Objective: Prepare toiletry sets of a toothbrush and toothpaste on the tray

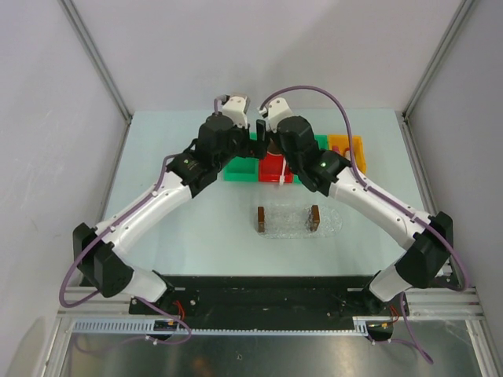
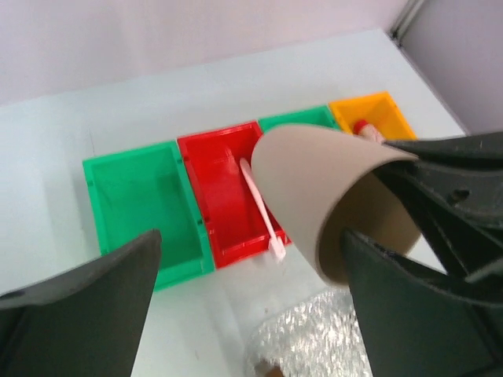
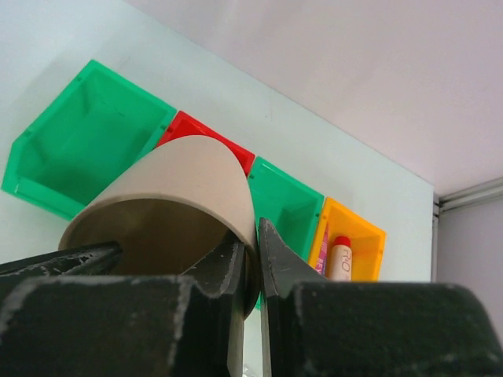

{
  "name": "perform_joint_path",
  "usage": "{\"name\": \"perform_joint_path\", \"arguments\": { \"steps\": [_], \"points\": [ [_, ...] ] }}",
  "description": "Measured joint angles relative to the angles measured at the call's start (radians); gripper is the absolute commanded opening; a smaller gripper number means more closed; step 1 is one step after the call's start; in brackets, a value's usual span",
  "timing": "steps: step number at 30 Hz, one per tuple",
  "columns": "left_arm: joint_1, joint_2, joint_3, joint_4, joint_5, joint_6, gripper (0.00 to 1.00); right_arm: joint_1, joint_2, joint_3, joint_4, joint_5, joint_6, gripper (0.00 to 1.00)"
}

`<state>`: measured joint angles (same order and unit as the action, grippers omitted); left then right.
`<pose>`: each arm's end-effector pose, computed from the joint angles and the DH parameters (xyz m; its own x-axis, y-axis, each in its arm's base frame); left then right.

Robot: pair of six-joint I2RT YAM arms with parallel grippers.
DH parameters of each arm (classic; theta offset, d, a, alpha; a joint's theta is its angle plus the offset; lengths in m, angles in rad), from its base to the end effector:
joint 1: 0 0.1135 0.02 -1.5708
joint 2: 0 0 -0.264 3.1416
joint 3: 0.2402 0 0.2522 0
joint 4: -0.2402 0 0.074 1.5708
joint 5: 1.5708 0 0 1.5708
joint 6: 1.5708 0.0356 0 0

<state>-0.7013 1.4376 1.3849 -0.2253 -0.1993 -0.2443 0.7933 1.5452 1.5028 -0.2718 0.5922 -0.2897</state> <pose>0.2623 -0.2123 0.3923 -0.3212 -0.0390 -0.9462 0.4218 0.8887 -0.1799 0.2660 0.2419 0.3950 -0.1452 -0.4854 -0.8621 -0.2717 0.8574 -0.4370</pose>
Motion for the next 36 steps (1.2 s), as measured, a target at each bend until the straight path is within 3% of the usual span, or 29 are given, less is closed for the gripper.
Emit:
{"name": "perform_joint_path", "arguments": {
  "steps": [7, 20, 28, 36],
  "points": [
    [0.017, -0.018, -0.019, 0.005, 0.088, 0.068, 1.0, -0.044, -0.015, 0.0, -0.054, -0.091, 0.009, 0.0],
    [0.007, -0.195, -0.08, 0.024, 0.442, 0.289, 1.0, -0.327, -0.11, -0.05, -0.203, -0.223, 0.054, 0.0],
    [0.019, -0.201, -0.146, -0.005, 0.399, 0.502, 1.0, -0.445, -0.204, -0.05, -0.44, -0.424, 0.052, 0.0],
    [0.048, -0.201, -0.213, -0.034, 0.359, 0.584, 1.0, -0.568, -0.18, -0.05, -0.689, -0.603, 0.033, 0.0]
  ]
}}
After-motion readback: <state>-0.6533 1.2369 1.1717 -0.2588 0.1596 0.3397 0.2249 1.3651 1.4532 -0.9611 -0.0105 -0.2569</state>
